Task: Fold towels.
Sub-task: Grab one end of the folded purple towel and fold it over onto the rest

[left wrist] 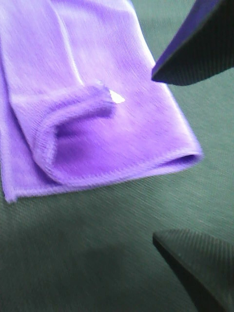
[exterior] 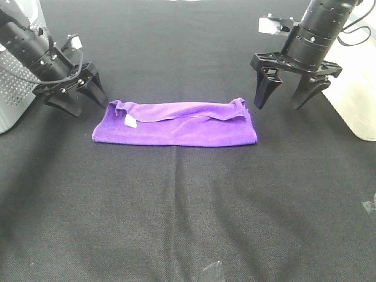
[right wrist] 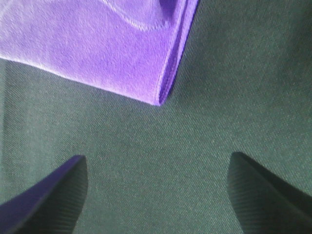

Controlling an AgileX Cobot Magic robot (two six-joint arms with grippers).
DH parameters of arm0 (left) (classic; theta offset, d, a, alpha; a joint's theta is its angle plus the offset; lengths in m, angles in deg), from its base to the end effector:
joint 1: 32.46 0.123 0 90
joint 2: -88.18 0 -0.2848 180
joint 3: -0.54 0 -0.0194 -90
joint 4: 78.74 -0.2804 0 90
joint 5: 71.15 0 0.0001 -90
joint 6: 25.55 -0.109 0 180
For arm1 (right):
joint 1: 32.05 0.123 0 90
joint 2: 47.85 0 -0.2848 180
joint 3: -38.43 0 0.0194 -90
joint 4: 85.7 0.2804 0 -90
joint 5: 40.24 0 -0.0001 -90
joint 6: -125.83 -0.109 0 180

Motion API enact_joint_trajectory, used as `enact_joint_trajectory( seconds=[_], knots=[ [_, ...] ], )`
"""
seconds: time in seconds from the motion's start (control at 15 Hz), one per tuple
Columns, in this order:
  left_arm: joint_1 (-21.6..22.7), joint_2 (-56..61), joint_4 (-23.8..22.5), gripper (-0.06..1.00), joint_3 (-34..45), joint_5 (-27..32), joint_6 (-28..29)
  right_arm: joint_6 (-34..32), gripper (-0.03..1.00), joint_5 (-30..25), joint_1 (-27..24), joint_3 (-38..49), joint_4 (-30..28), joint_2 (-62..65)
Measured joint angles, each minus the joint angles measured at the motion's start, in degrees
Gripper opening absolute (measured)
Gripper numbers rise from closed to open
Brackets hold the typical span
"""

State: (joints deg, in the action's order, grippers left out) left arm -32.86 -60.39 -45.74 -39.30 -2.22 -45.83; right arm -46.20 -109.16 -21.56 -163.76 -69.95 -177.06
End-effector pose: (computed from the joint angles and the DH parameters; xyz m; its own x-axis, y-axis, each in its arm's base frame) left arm 0.5240 -0.0591 0.1065 -0.9796 0.1139 -0.1656 0.1818 0.8533 -0.4887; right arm 0.4498 0.1114 0.1751 -0.9716 -0.2173 -0.0933 -0.2341 0.9398 0.2490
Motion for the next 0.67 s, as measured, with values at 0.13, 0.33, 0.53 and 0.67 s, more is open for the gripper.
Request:
enact_joint_trajectory(
  seconds=[0.13,0.33,0.53,0.67],
  knots=[
    [-0.17,-0.80,0.29,0.76,-0.11,-0.46,3.61,0.00,0.76,-0.57,0.00,0.00,0.00,0.00],
    [-0.17,-3.61,1.20,0.76,-0.17,-0.57,3.78,0.00,0.76,-0.57,0.00,0.00,0.00,0.00],
    [-0.17,-4.35,4.35,0.76,-0.23,-0.69,2.01,0.00,0.76,-0.57,0.00,0.00,0.00,0.00],
    [-0.17,-5.04,6.07,0.76,-0.63,-0.57,1.43,0.00,0.76,-0.63,0.00,0.00,0.00,0.00]
  ],
)
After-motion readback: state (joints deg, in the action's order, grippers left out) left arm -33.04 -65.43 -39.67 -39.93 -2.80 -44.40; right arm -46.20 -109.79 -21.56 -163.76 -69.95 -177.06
